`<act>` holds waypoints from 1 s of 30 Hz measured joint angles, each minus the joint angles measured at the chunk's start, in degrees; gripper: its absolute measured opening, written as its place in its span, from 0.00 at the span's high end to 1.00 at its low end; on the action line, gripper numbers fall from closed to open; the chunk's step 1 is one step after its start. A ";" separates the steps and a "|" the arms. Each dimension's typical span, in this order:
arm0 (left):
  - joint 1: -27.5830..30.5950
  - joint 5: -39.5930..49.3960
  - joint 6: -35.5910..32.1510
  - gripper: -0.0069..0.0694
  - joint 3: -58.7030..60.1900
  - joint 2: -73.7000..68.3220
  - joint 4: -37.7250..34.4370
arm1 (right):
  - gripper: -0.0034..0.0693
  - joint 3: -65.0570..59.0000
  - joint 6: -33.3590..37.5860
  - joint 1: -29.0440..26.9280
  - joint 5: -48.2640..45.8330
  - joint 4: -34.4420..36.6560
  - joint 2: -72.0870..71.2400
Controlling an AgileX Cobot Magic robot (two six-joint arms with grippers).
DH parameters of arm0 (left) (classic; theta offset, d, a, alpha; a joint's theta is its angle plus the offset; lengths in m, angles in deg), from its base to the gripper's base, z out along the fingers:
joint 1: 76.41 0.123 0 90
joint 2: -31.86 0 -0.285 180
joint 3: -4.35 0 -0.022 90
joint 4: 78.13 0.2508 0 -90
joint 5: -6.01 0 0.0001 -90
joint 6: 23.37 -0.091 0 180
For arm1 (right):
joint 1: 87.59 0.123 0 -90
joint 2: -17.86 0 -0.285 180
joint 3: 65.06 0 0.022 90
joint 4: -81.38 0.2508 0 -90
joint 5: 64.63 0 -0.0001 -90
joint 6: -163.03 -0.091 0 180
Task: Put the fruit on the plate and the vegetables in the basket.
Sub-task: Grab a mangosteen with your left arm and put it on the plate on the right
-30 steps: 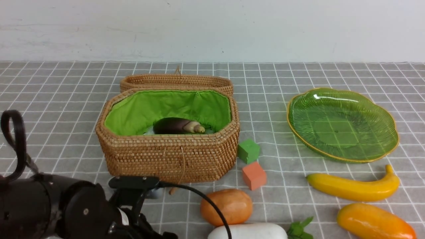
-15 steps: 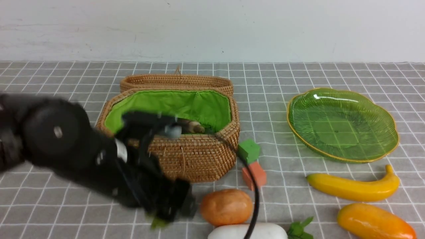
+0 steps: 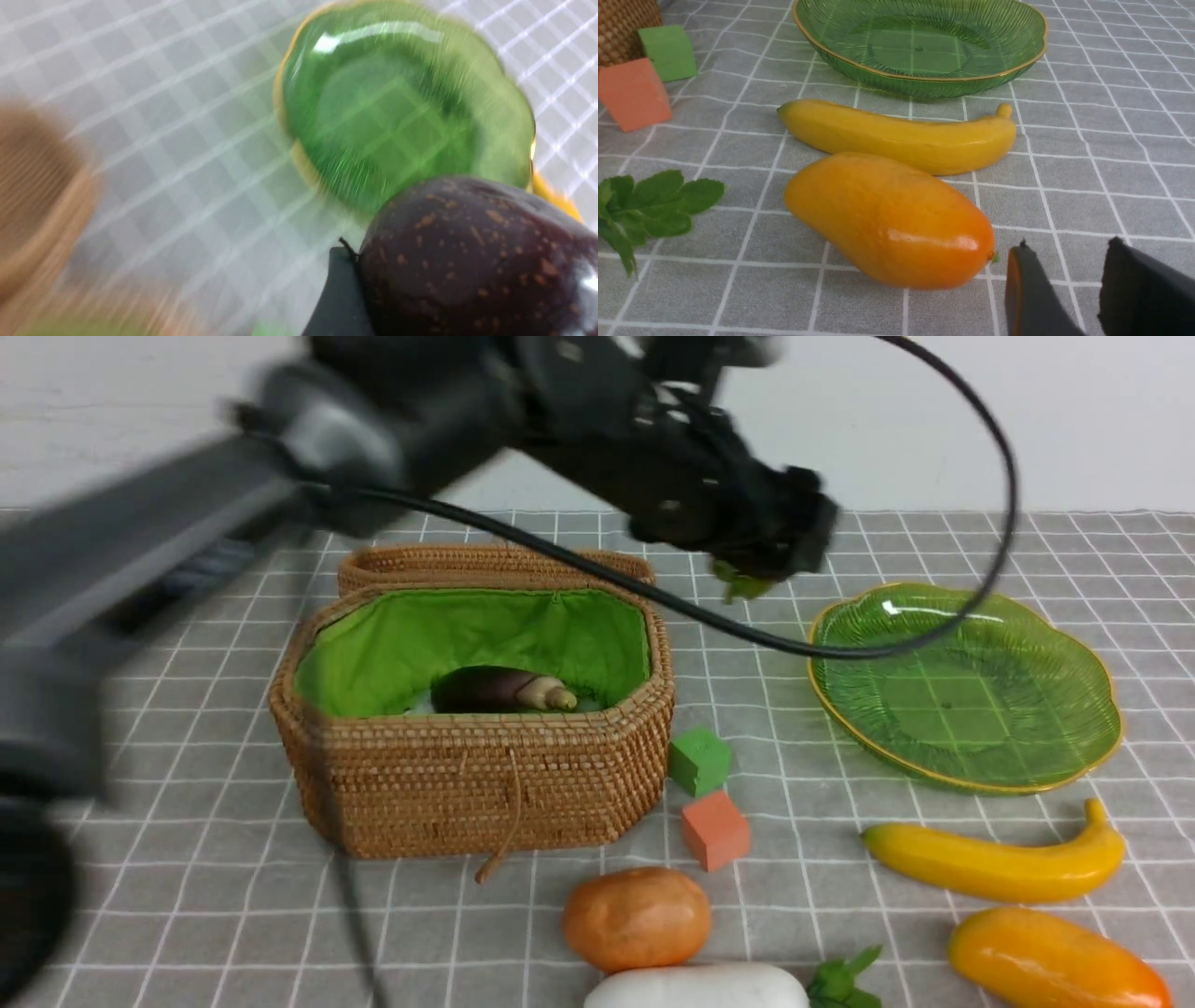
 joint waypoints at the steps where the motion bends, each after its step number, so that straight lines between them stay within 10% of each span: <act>1: -0.95 0.00 0.00 0.18 -4.51 -3.86 0.14 | 0.62 0.00 0.00 0.00 0.00 0.00 0.00; 7: -5.31 -1.54 0.00 0.18 -23.51 -21.27 0.60 | 0.62 0.00 0.00 0.00 0.00 0.00 0.00; 30: -5.80 -4.48 0.00 0.13 -25.59 -28.99 -1.43 | 0.62 0.00 0.00 0.00 0.00 0.00 0.00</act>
